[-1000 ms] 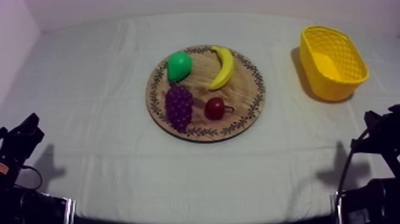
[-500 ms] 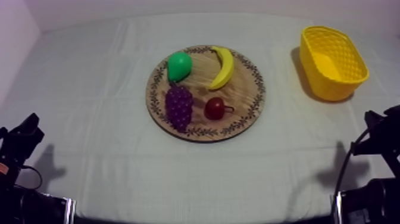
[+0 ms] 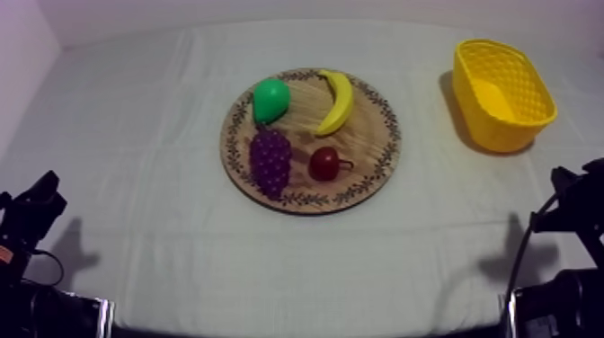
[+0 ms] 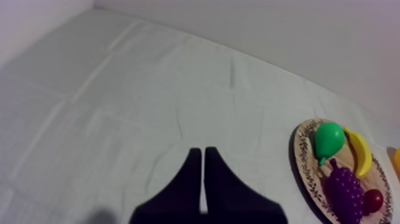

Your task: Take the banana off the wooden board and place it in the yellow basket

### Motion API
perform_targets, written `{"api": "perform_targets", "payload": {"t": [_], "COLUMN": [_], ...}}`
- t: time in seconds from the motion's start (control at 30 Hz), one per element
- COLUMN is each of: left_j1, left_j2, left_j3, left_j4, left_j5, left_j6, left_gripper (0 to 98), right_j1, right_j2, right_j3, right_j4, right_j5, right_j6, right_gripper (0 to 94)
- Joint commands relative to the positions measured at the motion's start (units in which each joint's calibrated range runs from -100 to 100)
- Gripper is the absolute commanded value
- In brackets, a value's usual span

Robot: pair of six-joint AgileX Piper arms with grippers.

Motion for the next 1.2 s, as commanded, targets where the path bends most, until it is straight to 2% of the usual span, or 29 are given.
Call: {"api": "perform_targets", "payload": {"t": [0.0, 0.2, 0.3, 0.43, 0.77, 1.07, 1.17], "left_j1": [-0.01, -0.01, -0.01, -0.01, -0.01, -0.01, -0.01], "left_j2": [-0.03, -0.03, -0.03, -0.03, -0.03, -0.03, -0.03], "left_j3": [0.02, 0.02, 0.02, 0.02, 0.02, 0.02, 0.02], "left_j4": [0.01, 0.01, 0.01, 0.01, 0.01, 0.01, 0.01], "left_j5": [0.01, 0.01, 0.01, 0.01, 0.01, 0.01, 0.01], "left_j6": [0.0, 0.0, 0.0, 0.0, 0.0, -0.01, 0.0], "left_gripper": [0.1, 0.1, 0.1, 0.1, 0.1, 0.1, 0.1], "right_j1": [-0.34, -3.03, -4.28, -5.14, -4.76, -13.25, -15.66], "right_j2": [0.77, 8.03, 14.47, 24.72, 50.4, 66.17, 70.86], "right_j3": [-0.03, -6.4, -13.1, -24.2, -52.12, -62.82, -64.07], "right_j4": [0.92, 4.39, 4.85, 3.28, -4.1, -3.55, -4.27], "right_j5": [-0.17, 0.2, 0.65, 1.64, 9.94, 15.91, 16.98], "right_j6": [-1.57, -6.56, -8.76, -10.12, -11.17, -17.16, -18.11], "right_gripper": [0.3, 0.3, 0.3, 0.3, 0.5, 0.6, 0.6]}}
